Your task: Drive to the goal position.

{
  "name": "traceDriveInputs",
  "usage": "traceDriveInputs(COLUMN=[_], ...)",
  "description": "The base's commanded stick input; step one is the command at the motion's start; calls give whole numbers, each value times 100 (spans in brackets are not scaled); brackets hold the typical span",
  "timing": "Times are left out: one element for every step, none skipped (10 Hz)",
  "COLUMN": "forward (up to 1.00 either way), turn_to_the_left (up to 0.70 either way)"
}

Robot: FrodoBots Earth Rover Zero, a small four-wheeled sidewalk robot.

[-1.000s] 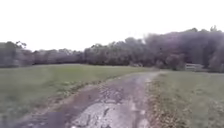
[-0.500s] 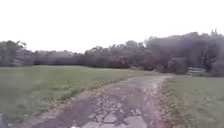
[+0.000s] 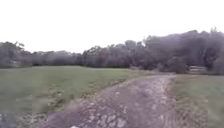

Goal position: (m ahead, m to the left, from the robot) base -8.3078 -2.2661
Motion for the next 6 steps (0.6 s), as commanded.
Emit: traceDriveInputs(forward=[100,100,100,100,100,100], turn_to_the_left=[-27,-27,-27,-27,-27,-27])
